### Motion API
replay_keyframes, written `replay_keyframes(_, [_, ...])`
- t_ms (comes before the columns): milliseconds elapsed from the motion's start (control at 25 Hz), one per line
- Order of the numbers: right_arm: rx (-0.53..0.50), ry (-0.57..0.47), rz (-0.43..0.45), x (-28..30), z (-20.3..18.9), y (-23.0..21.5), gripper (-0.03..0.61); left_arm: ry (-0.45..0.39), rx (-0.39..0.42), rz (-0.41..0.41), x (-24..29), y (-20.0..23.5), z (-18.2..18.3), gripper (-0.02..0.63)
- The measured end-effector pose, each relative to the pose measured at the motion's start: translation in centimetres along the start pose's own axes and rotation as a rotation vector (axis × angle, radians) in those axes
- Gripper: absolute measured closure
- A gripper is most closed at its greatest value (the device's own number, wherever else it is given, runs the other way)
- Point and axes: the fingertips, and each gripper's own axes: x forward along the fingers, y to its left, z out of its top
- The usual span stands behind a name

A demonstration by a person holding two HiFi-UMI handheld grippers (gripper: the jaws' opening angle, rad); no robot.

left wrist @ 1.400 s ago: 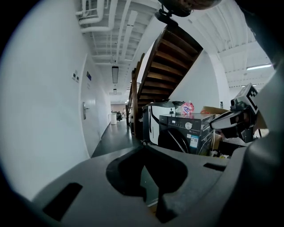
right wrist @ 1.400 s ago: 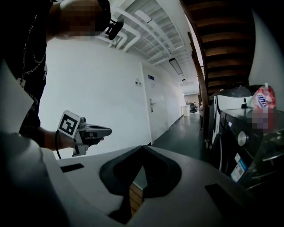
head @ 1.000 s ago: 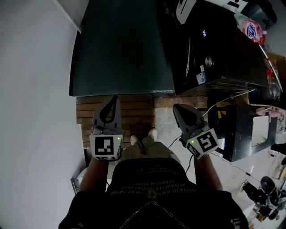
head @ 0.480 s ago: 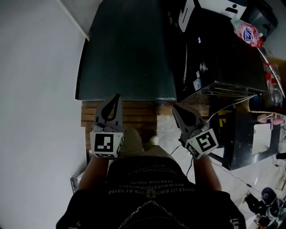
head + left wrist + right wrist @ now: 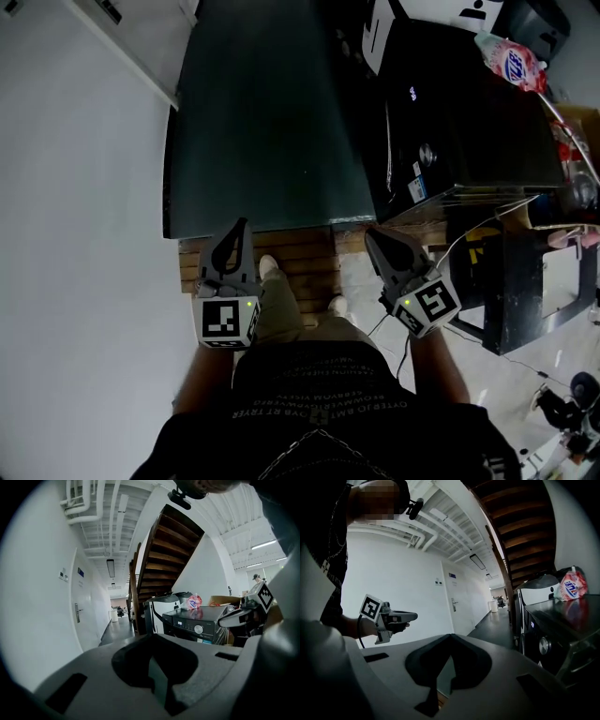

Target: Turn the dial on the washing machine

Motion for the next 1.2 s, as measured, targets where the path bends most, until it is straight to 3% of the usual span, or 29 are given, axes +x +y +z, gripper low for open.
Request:
replay_keyframes(320, [-0.021, 0.033, -0.064, 8.7, 1.6, -0.1, 0.581, -0.027, 0.002, -0.036, 6.0, 9.0, 0.4, 0.607])
replay_keyframes(760, [-0.084, 0.029, -0.213, 18.7, 10.7, 4.8, 0.581, -0.104, 0.009, -0.212, 9.8, 20.7, 6.5, 0.607])
replay_keyframes(1000, [-0.121, 0.029, -0.310, 19.3, 13.8, 6.3, 0.581, -0.079, -0.007, -0.331, 10.8, 21.3, 7.4, 0.607])
replay_keyframes(1200, [-0.081, 0.001, -0.433, 16.6, 14.9, 3.5, 0.581, -0.079, 0.024, -0.456, 13.2, 17.2, 9.4, 0.607])
